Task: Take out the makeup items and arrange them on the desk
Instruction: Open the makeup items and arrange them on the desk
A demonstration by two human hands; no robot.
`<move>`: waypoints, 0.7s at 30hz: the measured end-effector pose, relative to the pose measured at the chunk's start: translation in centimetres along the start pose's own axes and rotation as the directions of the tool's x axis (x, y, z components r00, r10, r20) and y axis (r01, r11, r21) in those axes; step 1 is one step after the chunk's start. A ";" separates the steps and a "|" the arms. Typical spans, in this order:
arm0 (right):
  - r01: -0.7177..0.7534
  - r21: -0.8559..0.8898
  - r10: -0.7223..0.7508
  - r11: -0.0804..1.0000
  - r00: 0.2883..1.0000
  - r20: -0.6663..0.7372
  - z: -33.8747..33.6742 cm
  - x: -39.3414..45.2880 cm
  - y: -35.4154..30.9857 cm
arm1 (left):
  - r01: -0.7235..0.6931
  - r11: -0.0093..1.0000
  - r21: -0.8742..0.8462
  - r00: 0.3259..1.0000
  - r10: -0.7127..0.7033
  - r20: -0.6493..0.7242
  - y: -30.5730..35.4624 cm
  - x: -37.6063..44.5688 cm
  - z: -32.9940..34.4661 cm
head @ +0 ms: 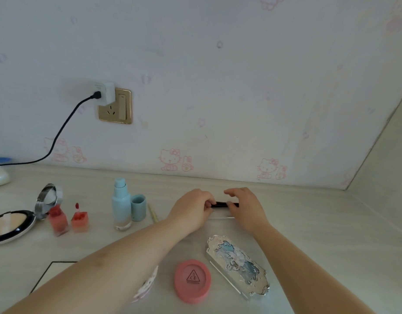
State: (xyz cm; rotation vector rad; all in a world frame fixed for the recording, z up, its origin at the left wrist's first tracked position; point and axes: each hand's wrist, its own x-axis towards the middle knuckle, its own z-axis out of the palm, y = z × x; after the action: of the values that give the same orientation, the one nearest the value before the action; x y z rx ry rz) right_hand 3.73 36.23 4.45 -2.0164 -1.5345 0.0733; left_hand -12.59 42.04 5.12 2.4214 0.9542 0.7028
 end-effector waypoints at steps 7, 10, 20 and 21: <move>0.105 0.106 -0.081 0.989 0.975 -0.209 -2.8 -3.5 -3.7 | -0.018 0.961 -0.276 0.998 0.001 -0.064 1.5 -3.4 -5.7; 0.153 0.189 -0.105 0.970 0.965 -0.240 -3.3 -5.9 -6.1 | -0.034 0.933 -0.358 0.998 0.016 -0.053 1.7 -6.9 -9.7; 0.396 0.194 -0.368 0.898 0.915 -0.168 0.5 -11.3 -17.0 | 0.195 0.953 -0.234 0.973 -0.217 -0.072 -5.9 -19.8 -18.0; 0.418 0.165 -0.401 0.893 0.907 -0.130 1.4 -11.8 -18.3 | 0.230 0.954 -0.193 0.966 -0.248 -0.076 -7.0 -21.3 -18.4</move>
State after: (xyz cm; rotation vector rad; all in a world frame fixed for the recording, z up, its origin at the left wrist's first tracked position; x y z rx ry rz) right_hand -16.44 29.10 8.57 -1.4934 -1.7877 -0.0414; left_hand -40.51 35.26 9.15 2.0841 1.1463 0.7899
